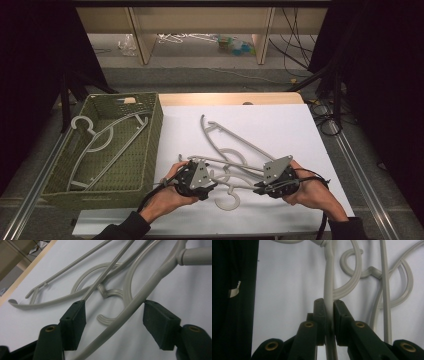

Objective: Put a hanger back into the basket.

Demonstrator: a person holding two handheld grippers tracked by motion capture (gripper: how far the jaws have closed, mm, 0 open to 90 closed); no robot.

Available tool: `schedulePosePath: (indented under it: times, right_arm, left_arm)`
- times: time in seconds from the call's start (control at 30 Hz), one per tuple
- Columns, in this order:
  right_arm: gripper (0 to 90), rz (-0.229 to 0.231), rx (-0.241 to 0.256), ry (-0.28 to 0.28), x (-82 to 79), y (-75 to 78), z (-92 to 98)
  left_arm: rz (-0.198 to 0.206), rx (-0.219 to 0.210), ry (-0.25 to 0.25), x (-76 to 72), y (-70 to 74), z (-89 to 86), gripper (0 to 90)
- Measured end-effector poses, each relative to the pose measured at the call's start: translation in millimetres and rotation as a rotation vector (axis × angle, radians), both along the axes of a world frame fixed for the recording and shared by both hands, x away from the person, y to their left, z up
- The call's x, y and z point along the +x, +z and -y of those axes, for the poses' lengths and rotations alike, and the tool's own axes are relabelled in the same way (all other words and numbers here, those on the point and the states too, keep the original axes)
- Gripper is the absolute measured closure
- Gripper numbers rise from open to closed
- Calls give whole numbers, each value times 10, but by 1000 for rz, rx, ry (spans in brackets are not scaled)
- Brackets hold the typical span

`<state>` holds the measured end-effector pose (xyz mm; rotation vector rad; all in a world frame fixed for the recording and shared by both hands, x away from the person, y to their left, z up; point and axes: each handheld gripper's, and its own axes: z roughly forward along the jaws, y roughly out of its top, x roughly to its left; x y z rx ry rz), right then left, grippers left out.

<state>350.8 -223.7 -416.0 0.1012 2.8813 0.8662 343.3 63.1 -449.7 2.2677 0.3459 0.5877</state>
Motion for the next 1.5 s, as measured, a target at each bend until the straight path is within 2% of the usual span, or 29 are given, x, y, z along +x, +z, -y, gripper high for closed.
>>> schedulePosePath:
  times: [0.07,0.13,0.17,0.27,0.33,0.37,0.4,0.43,0.47,0.6,0.63,0.73,0.87,0.9,0.97,1.03,1.07,1.1,1.13,1.17,1.27,1.3,1.33,1.4,1.5]
  right_arm:
    - [819,3,3,4,8,1,-2]
    - [819,0,2,3,4,-2,-3]
    - [819,-5,2,4,-1,4,-4]
    - [819,-11,7,14,-6,1,-11]
    - [819,-10,7,21,-4,-4,-19]
    - [819,-8,8,15,-1,-6,-24]
    - [819,-8,8,15,-1,-6,-24]
    - [819,-8,9,18,7,-9,-24]
    - [819,-10,4,17,9,-13,-22]
    - [818,-9,10,14,24,-18,-6]
    - [818,-9,10,14,24,-18,-6]
    - [811,-5,18,14,28,-9,-1]
    - [772,12,46,-24,42,17,17]
    - [772,12,46,-24,42,17,17]
    - [733,24,73,-63,63,44,28]
    - [684,15,112,-88,81,57,47]
    - [648,18,126,-115,82,70,54]
    - [612,26,141,-136,91,81,58]
    - [596,35,149,-157,97,91,55]
    - [581,38,151,-170,96,99,53]
    - [541,36,185,-196,83,136,38]
    - [530,37,190,-198,80,146,30]
    - [492,47,203,-225,78,161,14]
    - [480,52,215,-244,80,181,12]
    - [434,55,240,-276,77,205,9]
  left_arm:
    - [3,13,-32,6,-14,25,375]
    - [-8,5,-52,14,-52,65,381]
    - [-12,21,-68,24,-71,99,406]
    - [-7,23,-93,31,-75,127,446]
    - [-8,32,-134,33,-56,163,552]
    - [-8,32,-134,33,-56,163,599]
    - [-2,52,-148,23,-45,180,599]
    - [14,78,-167,12,-32,197,645]
    - [27,99,-177,6,-19,210,654]
    - [41,119,-203,6,52,212,690]
    - [32,121,-206,7,61,212,690]
    - [37,128,-212,0,79,209,697]
    - [26,114,-220,-9,132,197,723]
    - [18,109,-221,-13,154,191,723]
    - [3,89,-214,-12,209,181,737]
    - [-37,51,-199,-1,268,165,745]
    - [-67,30,-190,-1,294,156,758]
    - [-119,-11,-183,-2,323,148,774]
    - [-138,-35,-178,-9,333,153,784]
    - [-147,-24,-169,-9,356,152,785]
    - [-197,-43,-148,-13,391,134,787]
    - [-207,-51,-134,-7,406,120,788]
    - [-217,-73,-120,-7,408,118,788]
    - [-251,-99,-95,16,433,72,788]
    - [-265,-99,-79,39,458,39,788]
